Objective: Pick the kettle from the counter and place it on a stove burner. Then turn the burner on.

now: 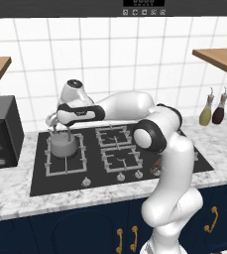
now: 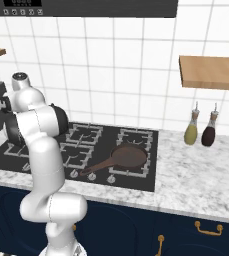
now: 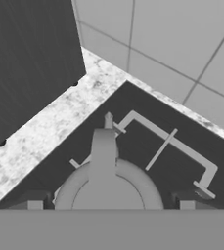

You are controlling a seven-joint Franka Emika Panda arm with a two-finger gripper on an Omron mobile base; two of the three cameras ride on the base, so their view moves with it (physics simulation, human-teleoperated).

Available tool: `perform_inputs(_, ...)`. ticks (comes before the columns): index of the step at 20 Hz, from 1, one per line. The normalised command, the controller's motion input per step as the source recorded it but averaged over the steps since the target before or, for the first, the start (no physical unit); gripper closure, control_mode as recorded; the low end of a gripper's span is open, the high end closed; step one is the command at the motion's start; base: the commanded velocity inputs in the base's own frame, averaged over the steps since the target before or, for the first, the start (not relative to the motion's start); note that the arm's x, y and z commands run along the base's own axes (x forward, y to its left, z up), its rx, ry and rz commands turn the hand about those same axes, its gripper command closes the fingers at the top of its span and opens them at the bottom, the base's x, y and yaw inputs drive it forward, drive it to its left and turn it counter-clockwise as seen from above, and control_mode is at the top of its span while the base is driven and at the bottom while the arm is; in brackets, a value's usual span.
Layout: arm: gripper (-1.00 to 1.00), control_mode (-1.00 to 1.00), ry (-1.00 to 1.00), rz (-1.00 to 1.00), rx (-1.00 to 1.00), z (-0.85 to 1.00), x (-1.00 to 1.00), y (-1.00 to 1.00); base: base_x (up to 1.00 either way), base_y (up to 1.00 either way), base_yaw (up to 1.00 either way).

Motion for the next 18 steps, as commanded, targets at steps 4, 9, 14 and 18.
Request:
perform_inputs(4,-1.0,-1.0,0.0,-0.04,-0.06,0.44,-0.15,0.0,0.0,0.0,0.0)
perform_inputs(9,-1.0,-1.0,0.0,-0.13,-0.01,0.26,-0.64,-0.28,0.0,0.0,0.0)
perform_inputs(14,-1.0,-1.0,0.0,-0.23,0.0,0.03,-0.92,-0.51,0.0,0.0,0.0)
perform_inputs(18,-1.0,-1.0,0.0,-0.28,0.01,0.0,-1.0,-0.62,0.0,0.0,0.0)
